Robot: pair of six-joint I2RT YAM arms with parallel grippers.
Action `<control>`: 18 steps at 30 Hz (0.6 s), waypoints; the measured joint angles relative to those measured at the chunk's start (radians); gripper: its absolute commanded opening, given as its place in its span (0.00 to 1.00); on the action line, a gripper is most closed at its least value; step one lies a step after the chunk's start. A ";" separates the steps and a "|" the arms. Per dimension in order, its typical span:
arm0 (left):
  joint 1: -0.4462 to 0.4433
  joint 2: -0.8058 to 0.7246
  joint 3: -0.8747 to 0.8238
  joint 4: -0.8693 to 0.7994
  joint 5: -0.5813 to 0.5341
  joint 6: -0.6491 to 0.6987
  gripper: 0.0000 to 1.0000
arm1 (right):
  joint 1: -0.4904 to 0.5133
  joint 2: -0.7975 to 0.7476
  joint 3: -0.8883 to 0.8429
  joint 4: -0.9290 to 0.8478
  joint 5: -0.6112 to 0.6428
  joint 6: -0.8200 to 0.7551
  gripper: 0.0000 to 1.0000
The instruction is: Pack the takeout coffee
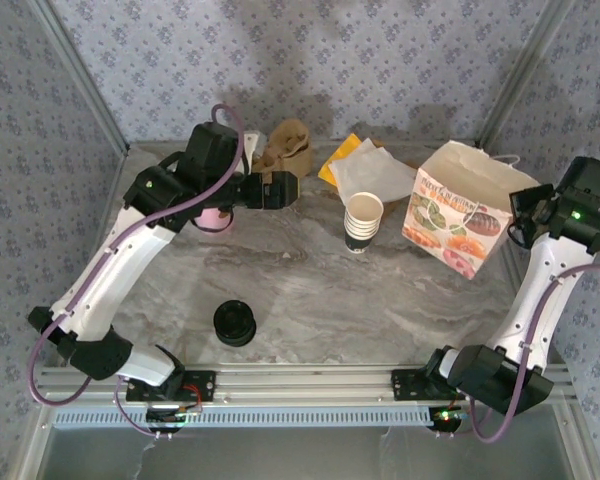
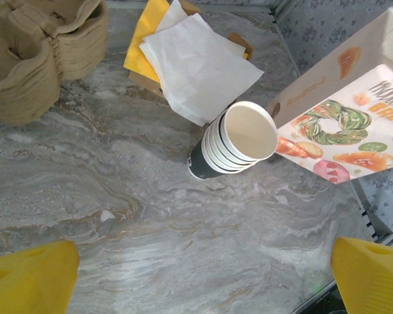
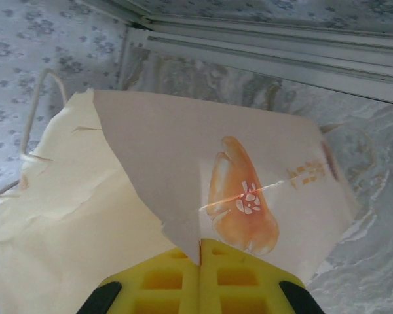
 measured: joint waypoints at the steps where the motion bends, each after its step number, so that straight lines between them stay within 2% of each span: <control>1: 0.000 -0.004 -0.007 0.001 0.000 0.002 0.98 | 0.000 0.000 -0.011 0.004 0.008 -0.004 0.00; 2: 0.000 -0.008 -0.012 0.003 0.000 0.002 0.99 | -0.001 0.001 -0.021 0.009 0.014 -0.008 0.01; 5: 0.000 -0.019 -0.023 0.006 0.000 0.002 0.99 | -0.006 0.002 -0.045 0.023 0.027 -0.019 0.13; 14: 0.000 -0.028 -0.032 0.020 0.000 0.002 0.99 | -0.009 0.005 -0.070 0.034 0.072 -0.058 0.56; 18: 0.000 -0.028 -0.031 0.016 -0.008 0.001 0.99 | 0.004 0.000 -0.024 0.003 0.151 -0.094 0.65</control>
